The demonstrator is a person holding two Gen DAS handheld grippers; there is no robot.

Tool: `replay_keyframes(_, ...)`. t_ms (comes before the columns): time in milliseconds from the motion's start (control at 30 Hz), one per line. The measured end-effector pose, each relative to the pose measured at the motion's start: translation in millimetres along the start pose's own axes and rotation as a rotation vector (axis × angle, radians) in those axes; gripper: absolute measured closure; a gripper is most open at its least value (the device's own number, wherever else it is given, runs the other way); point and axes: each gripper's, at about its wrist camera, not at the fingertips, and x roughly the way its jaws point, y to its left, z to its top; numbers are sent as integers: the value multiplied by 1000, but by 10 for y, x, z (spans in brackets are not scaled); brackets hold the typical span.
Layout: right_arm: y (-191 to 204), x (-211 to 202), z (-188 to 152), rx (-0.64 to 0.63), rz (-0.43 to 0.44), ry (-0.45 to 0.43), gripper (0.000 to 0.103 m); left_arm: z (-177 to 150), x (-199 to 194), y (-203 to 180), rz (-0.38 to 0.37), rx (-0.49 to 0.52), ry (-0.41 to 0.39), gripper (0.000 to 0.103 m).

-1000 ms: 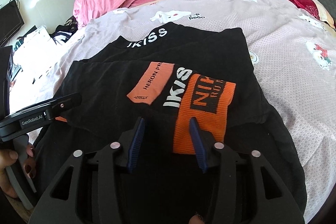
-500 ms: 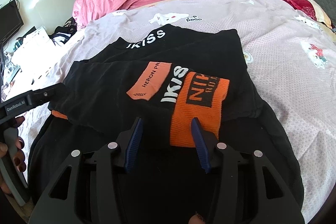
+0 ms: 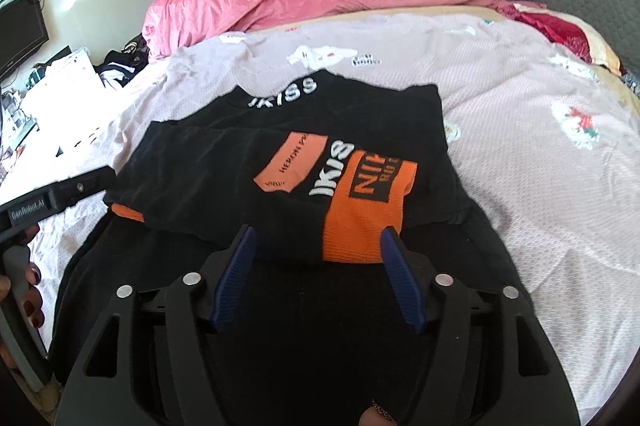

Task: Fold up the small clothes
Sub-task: 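Open the right gripper and release the cuff on the shirt, then move both grippers to the shirt hem and grasp it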

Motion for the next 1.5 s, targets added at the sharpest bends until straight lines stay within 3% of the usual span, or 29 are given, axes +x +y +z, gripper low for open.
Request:
replay_keyframes(133, -2, -199, 34, 8, 2, -45, 23, -33, -140, -45, 20, 26, -29, 24)
replay_keyframes(233, 1, -347, 52, 11, 4, -72, 22, -53, -258, -70, 28, 34, -50, 16)
replay_keyframes(333, 10, -492, 72, 15, -1, -106, 7, -111, -365, -126, 45, 56, -65, 9)
replay_keyframes(933, 1, -1046, 33, -30, -21, -183, 5, -321, -806, -135, 49, 52, -96, 9)
replay_keyframes(1500, -38, -1252, -119, -52, -36, -173, 5, -575, -1048, -24, 51, 46, -74, 9)
